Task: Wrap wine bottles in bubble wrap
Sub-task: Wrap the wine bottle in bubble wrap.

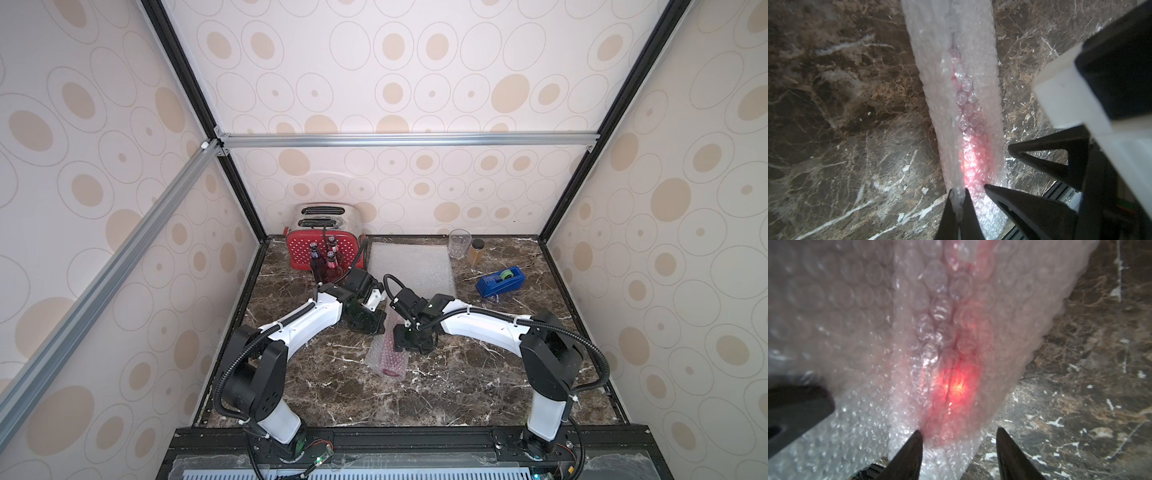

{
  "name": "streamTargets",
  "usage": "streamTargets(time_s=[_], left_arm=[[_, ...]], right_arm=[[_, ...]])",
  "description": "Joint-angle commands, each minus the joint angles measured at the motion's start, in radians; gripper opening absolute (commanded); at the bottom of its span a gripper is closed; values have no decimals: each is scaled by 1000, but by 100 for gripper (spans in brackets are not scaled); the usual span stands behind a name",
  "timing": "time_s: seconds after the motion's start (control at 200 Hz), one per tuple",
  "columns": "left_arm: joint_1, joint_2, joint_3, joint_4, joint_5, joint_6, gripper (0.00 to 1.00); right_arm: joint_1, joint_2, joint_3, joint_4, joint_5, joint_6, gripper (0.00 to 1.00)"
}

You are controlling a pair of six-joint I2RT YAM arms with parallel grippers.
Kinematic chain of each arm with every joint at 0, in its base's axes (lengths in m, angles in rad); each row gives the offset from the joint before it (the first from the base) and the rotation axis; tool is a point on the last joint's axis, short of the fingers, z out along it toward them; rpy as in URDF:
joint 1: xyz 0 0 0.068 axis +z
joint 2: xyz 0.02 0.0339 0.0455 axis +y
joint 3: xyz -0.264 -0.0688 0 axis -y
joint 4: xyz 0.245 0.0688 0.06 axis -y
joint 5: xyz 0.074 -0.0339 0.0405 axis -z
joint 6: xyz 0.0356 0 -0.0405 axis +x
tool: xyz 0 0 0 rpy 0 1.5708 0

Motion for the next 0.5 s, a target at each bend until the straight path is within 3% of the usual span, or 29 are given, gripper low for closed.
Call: streamTargets(time_s=[0.0,0.496], left_arm=[[-4,-24,35,-11,8,16,0],[-5,-30,29,54,89,-21,0]], right_arm=[[11,24,28,-8,-11,-9,58],[12,74,22,-25,1,-3,58]])
